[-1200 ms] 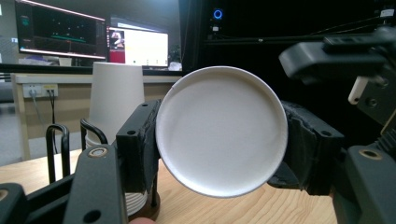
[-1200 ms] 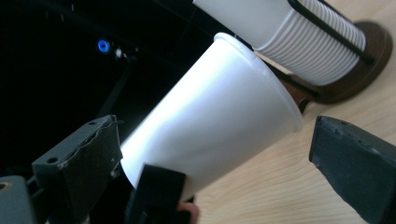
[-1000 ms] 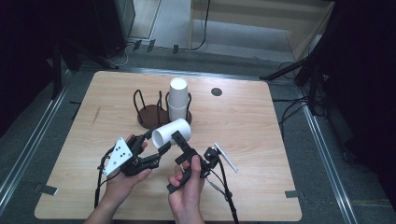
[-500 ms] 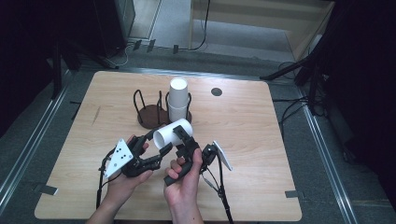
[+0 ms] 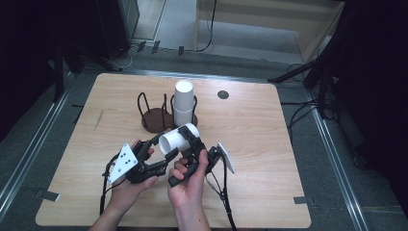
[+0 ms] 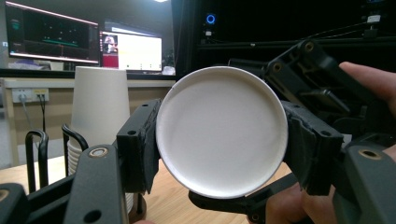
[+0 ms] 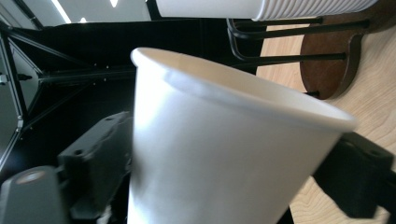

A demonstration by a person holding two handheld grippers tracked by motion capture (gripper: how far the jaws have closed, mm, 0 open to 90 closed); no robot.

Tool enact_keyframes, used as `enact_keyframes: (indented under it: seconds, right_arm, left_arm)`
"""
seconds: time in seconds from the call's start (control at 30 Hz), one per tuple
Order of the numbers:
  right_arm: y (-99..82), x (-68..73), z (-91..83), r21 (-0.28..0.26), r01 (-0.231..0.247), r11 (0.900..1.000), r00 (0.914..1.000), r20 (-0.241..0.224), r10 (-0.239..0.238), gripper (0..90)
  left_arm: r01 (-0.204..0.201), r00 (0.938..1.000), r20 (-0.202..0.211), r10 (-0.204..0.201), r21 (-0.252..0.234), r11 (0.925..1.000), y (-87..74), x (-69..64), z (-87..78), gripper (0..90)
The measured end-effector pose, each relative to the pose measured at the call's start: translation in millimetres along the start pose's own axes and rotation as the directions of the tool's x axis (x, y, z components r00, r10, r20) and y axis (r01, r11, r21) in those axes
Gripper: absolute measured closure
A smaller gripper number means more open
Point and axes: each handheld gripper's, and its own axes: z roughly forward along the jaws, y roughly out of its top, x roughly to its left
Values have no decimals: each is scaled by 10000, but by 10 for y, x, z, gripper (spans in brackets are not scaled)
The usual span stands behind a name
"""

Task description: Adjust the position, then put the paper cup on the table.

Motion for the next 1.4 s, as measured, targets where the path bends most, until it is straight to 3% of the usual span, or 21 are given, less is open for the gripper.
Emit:
enact_keyframes:
  seconds: [0.23,0.37,0.5,0.53,0.57,0.6,0.63,0.67,0.83,0.93,0.97,1.03,1.07,1.1,1.13,1.17,1.2,1.23,1.3,1.33,1.4]
  right_arm:
    - [-3,-32,19,-20,-98,10000,9997,-211,97,195]
    - [-20,-21,9,-135,236,9996,9985,-484,-242,261]
    - [-8,2,-3,-292,589,9978,9961,-636,-606,266]
    - [10,28,-18,-415,830,9957,9932,-786,-861,268]
    - [10,28,-18,-415,830,9957,9932,-786,-861,268]
    - [35,52,-46,-600,1304,9896,9871,-852,-1353,268]
    - [35,52,-46,-600,1304,9896,9871,-852,-1353,268]
    - [68,68,-71,-778,1840,9799,9787,-782,-1900,268]
    - [117,92,-116,-1030,2575,9608,9631,-539,-2638,268]
    - [144,111,-152,-1223,3250,9378,9427,-365,-3315,267]
    - [156,123,-173,-1309,3695,9200,9266,-224,-3754,267]
    - [162,129,-179,-1331,3870,9124,9196,-170,-3925,266]
    - [169,141,-195,-1359,4151,8996,9075,-85,-4201,266]
    - [169,141,-195,-1359,4151,8996,9075,-85,-4201,266]
    - [176,153,-207,-1447,4649,8735,8834,97,-4686,267]
    - [176,159,-214,-1468,4830,8632,8735,122,-4867,268]
    - [178,169,-220,-1494,5043,8505,8610,113,-5086,268]
    - [178,169,-220,-1494,5043,8505,8610,113,-5086,268]
    - [185,227,-256,-1529,5838,7973,8084,193,-5883,268]
    - [185,227,-256,-1529,5838,7973,8084,193,-5883,268]
    - [192,312,-295,-1652,6443,7467,7590,184,-6508,268]
  left_arm:
    - [185,9998,32,-185,137,9997,0,15,-7,350]
    - [438,9990,-6,-438,457,9980,18,6,-25,335]
    - [660,9977,-211,-649,564,9962,61,0,-46,221]
    - [935,9951,-379,-911,684,9933,75,19,-51,108]
    - [935,9951,-379,-911,684,9933,75,19,-51,91]
    - [1148,9918,-664,-1090,905,9893,81,40,-64,81]
    - [1148,9918,-664,-1090,905,9893,81,40,-64,70]
    - [994,9915,-943,-891,1101,9889,85,58,-81,67]
    - [1147,9891,-1070,-1014,1265,9853,116,129,-124,13]
    - [1593,9834,-1116,-1433,1505,9757,148,206,-166,13]
    - [1668,9817,-1191,-1484,1629,9725,156,236,-180,13]
    - [1787,9782,-1387,-1544,1845,9665,169,293,-212,13]
    - [1931,9743,-1541,-1643,1962,9614,182,347,-243,10]
    - [1931,9743,-1541,-1643,1962,9614,182,347,-243,0]
    - [2084,9708,-1649,-1740,2214,9526,199,395,-277,0]
    - [2084,9708,-1649,-1740,2214,9526,199,395,-277,0]
    - [2083,9693,-1817,-1656,2493,9457,210,430,-308,0]
    - [2083,9693,-1817,-1656,2493,9457,210,430,-308,0]
    - [1993,9685,-2019,-1460,2766,9401,216,456,-335,0]
    - [2030,9662,-2138,-1439,2875,9360,217,473,-353,0]
    - [2069,9616,-2391,-1349,3084,9285,221,532,-396,0]
